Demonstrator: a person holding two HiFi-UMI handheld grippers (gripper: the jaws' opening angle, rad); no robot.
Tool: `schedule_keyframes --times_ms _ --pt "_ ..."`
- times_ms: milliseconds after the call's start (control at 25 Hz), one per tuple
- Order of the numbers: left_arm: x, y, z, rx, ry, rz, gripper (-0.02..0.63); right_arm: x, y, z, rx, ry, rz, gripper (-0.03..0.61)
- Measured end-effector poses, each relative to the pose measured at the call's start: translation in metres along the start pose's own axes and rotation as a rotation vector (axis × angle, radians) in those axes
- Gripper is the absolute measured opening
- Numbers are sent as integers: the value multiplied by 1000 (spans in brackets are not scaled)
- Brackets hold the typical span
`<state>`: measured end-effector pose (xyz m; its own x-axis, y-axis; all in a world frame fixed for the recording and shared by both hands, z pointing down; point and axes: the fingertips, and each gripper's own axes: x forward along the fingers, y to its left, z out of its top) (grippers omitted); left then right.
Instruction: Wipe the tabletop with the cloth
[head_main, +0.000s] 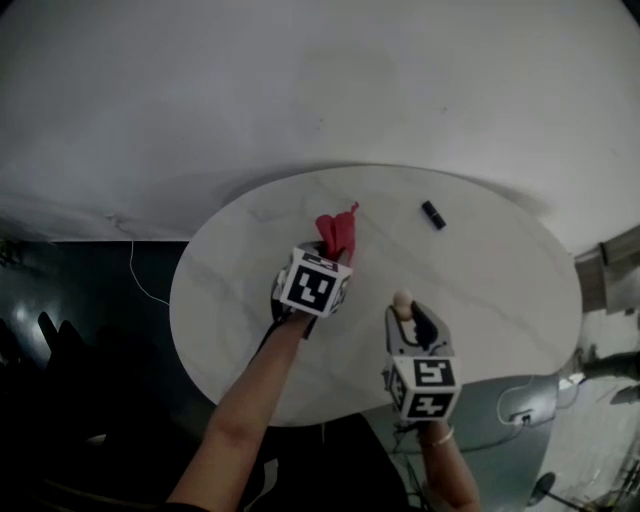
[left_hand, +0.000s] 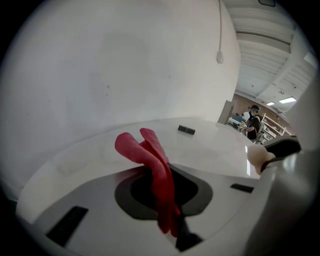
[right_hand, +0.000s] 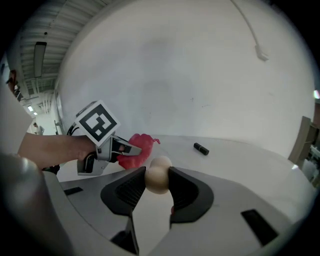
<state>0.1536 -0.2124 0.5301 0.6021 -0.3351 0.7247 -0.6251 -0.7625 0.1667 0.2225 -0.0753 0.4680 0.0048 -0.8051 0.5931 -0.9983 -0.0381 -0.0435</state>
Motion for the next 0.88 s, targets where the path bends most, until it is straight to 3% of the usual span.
schedule_keyframes --times_ms 160,320,600,880 --pt "12 17 -15 37 86 25 41 7 5 0 3 14 -7 139" --pt "-14 65 -39 2 117 102 41 18 20 5 -50 21 10 140" --pt "-97 166 -110 -192 92 272 41 43 81 23 -127 21 131 139" --pt "-162 230 -159 -314 50 401 41 54 120 36 -185 10 198 139"
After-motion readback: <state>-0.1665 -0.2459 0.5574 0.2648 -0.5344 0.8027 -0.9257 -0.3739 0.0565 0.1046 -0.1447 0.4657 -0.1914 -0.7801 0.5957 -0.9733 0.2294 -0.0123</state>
